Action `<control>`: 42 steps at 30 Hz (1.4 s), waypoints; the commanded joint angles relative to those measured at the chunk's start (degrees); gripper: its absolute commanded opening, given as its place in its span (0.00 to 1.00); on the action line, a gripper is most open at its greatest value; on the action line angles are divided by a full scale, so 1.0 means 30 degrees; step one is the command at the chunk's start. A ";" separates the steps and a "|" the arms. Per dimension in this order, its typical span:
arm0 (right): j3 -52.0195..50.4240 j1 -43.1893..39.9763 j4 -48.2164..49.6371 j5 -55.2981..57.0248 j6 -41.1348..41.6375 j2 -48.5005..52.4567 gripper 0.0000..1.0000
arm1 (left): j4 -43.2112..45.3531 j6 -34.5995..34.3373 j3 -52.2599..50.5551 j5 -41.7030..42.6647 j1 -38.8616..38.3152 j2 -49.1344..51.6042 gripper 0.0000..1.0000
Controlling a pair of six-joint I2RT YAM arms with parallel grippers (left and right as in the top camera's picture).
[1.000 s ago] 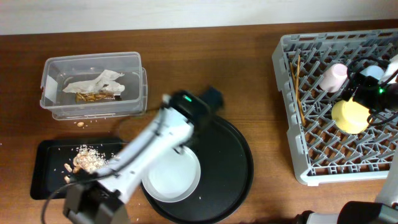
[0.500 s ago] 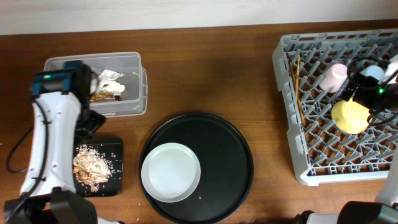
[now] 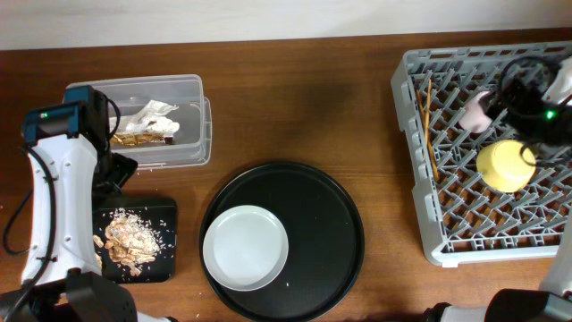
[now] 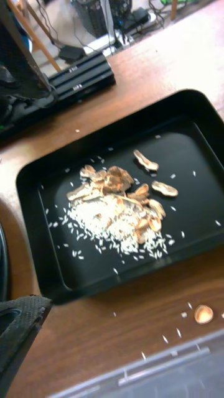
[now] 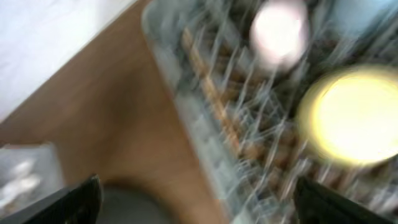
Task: Sort waste into correct bins and load items into the dishwasher rack
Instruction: 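Release the plate and retract the left gripper to the left, then reach the right gripper to the white plate and grasp its rim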
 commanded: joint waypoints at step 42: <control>-0.6193 2.5930 0.5945 0.6222 0.5923 0.5552 0.89 | 0.0153 -0.0066 0.0350 0.0036 0.0066 -0.0393 0.99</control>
